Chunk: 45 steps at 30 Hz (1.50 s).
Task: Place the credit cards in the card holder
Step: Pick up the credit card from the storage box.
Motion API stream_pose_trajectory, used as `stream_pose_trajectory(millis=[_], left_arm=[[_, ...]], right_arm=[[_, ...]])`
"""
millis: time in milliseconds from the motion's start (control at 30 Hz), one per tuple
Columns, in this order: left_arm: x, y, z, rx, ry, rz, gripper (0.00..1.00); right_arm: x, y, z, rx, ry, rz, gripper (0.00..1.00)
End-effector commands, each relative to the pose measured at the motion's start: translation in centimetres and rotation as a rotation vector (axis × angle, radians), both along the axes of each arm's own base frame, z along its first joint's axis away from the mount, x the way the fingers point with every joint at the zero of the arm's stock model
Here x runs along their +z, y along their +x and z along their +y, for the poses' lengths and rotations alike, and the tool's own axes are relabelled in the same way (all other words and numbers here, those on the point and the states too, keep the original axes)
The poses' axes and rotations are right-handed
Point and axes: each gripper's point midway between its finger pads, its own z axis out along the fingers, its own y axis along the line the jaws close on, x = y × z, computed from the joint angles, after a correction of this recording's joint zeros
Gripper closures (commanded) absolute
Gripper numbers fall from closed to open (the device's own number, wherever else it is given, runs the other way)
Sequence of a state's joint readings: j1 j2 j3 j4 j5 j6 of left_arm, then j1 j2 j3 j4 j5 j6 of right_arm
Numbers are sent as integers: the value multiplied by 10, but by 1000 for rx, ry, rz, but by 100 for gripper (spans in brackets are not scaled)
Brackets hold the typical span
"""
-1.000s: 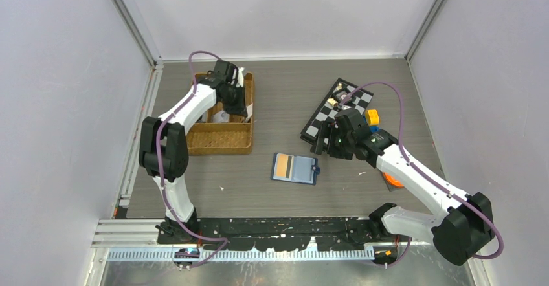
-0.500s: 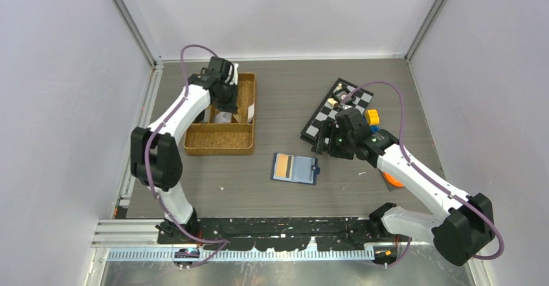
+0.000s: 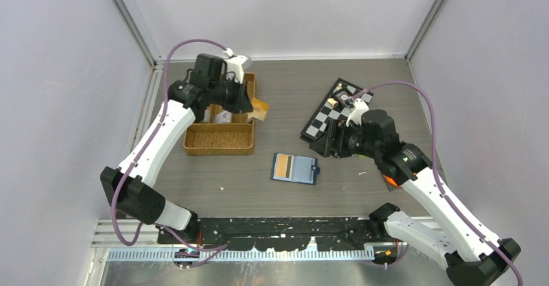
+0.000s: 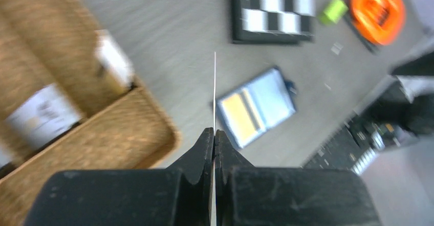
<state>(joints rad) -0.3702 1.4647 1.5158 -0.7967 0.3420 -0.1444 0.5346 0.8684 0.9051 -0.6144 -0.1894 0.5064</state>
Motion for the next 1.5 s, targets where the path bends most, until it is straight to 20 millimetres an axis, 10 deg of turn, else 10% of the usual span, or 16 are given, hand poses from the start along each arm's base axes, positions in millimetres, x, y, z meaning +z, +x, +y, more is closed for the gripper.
stream_pose_trajectory(millis=[0, 300, 1067, 1233, 1467], left_arm=[[13, -81, -64, -427, -156, 63, 100], [5, -177, -119, -844, -350, 304, 100], [18, -182, -138, -878, -490, 255, 100], [15, -155, -143, -675, -471, 154, 35], [24, -130, -146, -397, -681, 77, 18]], right_arm=[[59, -30, 32, 263, 188, -137, 16], [56, -52, 45, 403, 221, -15, 19], [37, -70, 66, 524, 317, 104, 87], [41, -42, 54, 329, 293, -15, 100], [75, -20, 45, 123, 499, -176, 100]])
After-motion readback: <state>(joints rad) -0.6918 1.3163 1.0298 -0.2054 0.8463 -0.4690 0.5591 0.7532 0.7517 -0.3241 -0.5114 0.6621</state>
